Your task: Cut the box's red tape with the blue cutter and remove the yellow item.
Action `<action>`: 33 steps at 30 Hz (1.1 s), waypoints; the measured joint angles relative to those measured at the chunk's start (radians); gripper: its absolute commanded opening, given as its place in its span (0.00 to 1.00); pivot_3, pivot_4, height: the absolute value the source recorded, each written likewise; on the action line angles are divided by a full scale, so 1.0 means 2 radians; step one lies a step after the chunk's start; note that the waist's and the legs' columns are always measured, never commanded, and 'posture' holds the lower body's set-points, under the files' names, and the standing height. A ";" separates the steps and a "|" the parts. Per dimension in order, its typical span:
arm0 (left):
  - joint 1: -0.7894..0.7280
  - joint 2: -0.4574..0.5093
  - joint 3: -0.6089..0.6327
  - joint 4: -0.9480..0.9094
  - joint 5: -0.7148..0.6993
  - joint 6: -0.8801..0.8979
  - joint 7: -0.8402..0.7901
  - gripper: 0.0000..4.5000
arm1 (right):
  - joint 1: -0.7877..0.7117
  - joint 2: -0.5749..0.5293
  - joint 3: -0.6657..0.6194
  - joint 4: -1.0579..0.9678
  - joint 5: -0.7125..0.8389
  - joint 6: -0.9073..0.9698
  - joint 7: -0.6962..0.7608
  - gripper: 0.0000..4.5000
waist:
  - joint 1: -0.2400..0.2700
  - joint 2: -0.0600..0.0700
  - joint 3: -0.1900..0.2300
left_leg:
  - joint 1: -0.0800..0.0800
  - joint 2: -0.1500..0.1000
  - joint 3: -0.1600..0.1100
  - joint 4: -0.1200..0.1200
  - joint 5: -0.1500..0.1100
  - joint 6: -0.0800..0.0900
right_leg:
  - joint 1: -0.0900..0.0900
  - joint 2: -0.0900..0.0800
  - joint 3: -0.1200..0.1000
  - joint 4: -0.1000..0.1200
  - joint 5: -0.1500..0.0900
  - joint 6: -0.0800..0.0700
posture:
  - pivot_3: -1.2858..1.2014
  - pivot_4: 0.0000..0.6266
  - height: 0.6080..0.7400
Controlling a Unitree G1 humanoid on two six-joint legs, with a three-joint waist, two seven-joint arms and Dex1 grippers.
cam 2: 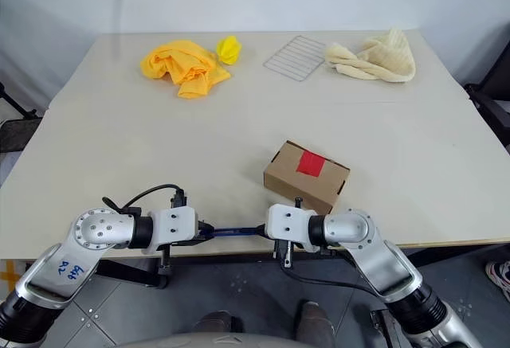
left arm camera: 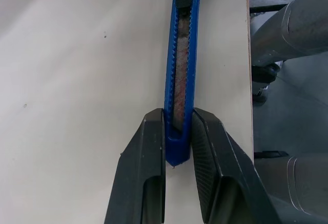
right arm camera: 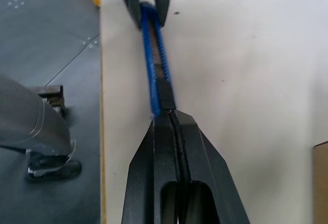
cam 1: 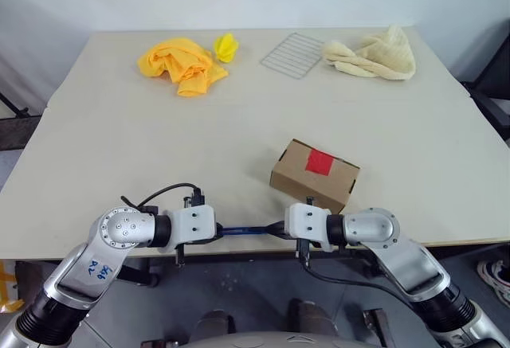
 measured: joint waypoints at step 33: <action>-0.015 -0.001 -0.011 0.005 0.002 0.000 0.000 0.10 | -0.014 -0.008 -0.023 0.026 0.017 -0.012 0.011 0.01 | 0.006 0.000 0.000 | 0.000 0.000 0.000 0.001 0.000 0.000 | 0.000 0.000 0.000 0.001 0.000 0.000 | 0.52 0.24 1.00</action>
